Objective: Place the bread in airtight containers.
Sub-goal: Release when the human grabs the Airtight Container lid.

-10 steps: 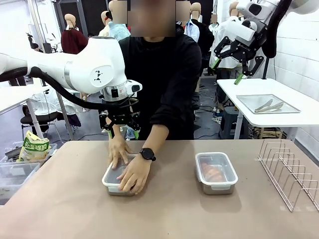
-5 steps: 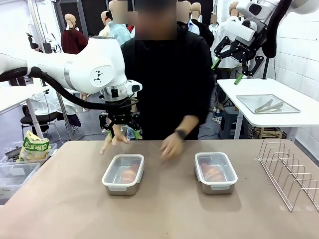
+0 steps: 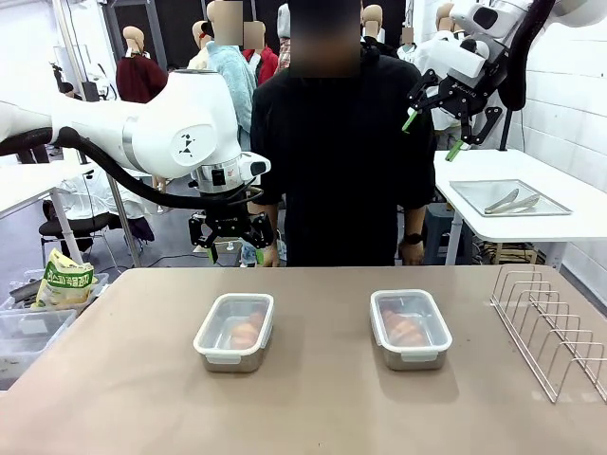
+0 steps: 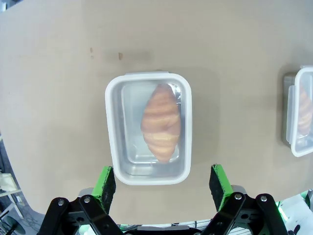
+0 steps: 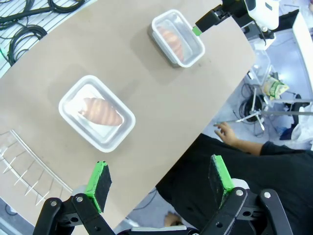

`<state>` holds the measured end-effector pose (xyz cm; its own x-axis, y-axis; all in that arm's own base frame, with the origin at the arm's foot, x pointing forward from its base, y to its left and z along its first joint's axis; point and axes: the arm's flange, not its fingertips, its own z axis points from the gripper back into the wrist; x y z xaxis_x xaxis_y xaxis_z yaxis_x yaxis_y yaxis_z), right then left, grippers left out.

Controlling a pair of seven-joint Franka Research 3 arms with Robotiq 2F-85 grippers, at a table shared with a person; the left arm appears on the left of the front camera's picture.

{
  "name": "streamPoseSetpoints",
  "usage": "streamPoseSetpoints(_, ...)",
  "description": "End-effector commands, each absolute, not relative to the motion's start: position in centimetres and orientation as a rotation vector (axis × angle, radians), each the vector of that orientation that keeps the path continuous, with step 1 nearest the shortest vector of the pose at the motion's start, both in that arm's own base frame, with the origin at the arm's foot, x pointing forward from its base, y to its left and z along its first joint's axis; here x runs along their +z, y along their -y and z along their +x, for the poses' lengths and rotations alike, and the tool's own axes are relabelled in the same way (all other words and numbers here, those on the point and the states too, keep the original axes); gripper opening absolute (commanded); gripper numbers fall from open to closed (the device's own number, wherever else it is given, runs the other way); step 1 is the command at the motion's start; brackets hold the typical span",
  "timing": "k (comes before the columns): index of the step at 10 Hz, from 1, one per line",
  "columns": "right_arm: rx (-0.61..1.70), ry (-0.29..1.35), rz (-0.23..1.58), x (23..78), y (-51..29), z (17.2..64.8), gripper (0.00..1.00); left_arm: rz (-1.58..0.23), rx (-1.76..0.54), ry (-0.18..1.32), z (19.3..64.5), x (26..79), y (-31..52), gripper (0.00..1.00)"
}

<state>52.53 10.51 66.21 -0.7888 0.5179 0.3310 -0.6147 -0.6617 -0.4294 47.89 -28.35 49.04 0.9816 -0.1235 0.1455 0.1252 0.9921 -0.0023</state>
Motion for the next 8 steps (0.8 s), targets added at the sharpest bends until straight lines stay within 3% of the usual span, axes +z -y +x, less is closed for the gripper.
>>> streamPoseSetpoints(1,2.393,0.704,0.238,66.19,-10.55,52.48,1.0,-0.013,-0.126,0.15,47.88,49.16,28.32,1.0)
streamPoseSetpoints(8,2.393,0.704,0.238,66.19,-10.55,52.48,1.0,-0.013,-0.126,0.15,47.88,49.16,28.32,1.0)
